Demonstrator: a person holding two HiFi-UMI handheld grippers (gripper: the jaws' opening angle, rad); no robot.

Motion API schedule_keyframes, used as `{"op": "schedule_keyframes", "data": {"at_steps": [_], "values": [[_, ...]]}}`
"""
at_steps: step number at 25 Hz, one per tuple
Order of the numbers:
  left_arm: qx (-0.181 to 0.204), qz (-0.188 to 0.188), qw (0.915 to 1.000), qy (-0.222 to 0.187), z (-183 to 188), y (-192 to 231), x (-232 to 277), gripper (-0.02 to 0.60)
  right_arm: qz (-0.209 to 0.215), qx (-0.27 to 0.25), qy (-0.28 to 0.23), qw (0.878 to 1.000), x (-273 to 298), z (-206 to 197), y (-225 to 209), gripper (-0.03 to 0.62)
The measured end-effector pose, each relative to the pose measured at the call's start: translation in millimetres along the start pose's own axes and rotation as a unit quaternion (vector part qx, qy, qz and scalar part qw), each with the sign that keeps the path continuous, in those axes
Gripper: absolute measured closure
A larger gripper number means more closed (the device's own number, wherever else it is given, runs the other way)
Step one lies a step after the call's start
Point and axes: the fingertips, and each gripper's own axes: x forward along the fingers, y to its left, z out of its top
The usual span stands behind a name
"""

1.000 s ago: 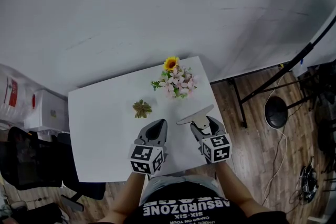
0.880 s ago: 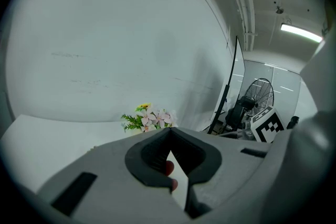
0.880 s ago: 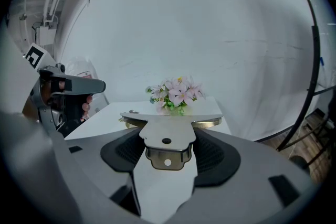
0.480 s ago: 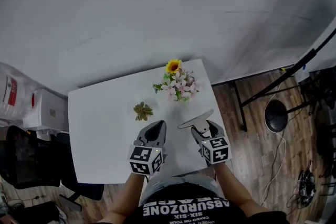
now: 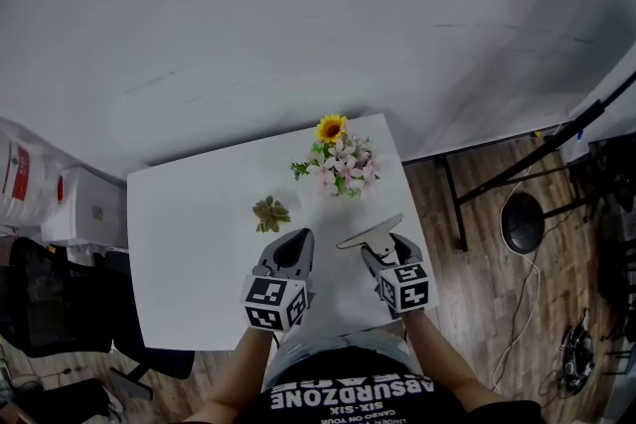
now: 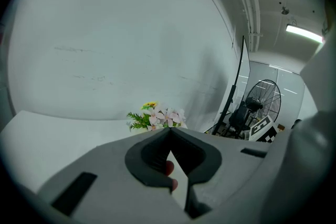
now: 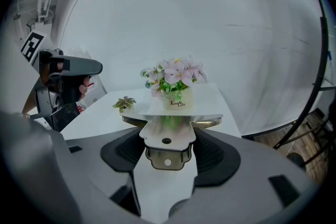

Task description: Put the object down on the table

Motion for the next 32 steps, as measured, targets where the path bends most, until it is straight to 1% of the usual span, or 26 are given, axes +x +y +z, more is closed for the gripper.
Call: {"op": "schedule_keyframes", "data": {"at_steps": [32], "values": [[0.003,0.005,0.9999,0.016,-12,11,-1,0.577,-0.011,-0.013,0.062,0.998,30,-53,-6,0.31]]}}
